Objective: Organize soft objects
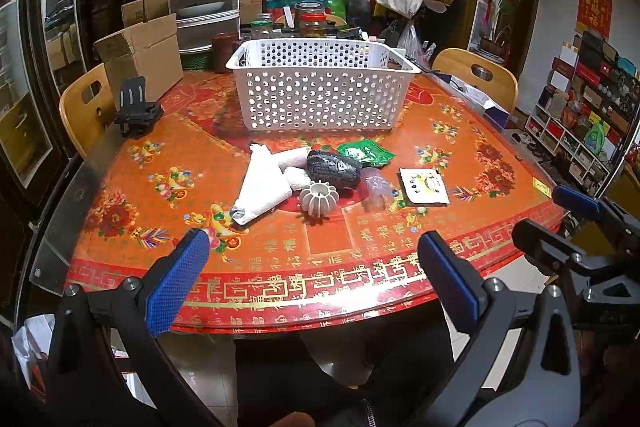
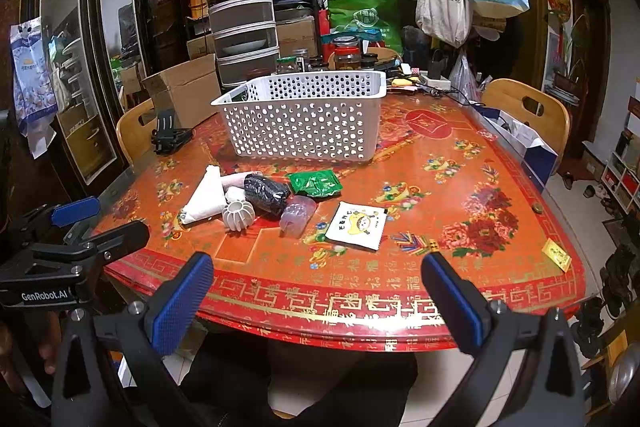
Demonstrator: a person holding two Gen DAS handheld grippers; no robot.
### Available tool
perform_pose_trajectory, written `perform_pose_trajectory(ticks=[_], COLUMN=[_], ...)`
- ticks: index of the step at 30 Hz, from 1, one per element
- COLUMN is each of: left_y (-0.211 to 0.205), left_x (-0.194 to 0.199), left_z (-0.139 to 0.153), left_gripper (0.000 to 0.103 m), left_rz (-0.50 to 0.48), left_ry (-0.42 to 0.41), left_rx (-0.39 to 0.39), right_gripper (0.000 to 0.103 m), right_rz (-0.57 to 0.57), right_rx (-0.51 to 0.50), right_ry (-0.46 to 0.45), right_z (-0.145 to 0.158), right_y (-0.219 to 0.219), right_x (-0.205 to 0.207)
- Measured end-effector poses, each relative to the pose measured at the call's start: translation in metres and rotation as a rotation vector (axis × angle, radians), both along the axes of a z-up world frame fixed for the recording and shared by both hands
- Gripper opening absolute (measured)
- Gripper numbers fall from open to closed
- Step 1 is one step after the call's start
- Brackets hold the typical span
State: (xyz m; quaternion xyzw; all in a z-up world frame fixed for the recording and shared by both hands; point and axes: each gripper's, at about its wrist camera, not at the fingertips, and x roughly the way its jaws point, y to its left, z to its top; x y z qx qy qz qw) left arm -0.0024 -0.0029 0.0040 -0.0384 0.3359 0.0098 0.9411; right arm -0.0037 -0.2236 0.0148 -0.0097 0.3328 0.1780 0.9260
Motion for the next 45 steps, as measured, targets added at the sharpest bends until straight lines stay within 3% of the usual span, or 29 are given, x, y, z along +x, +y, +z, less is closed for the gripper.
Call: perform_pose_trajectory(ticks=[45], left_y=[-0.0047], left_x=[-0.0011], left_z=[-0.0011], left_gripper=[0.103], left_rz=[-0.006], left_ry=[0.005], left_rx=[0.006], right_gripper=[0.103], right_rz=[0.002], right_rx=[0.004], right_ry=[0.006], right_z=[-0.001], right_y=[-0.0019], right_x=[0.0021])
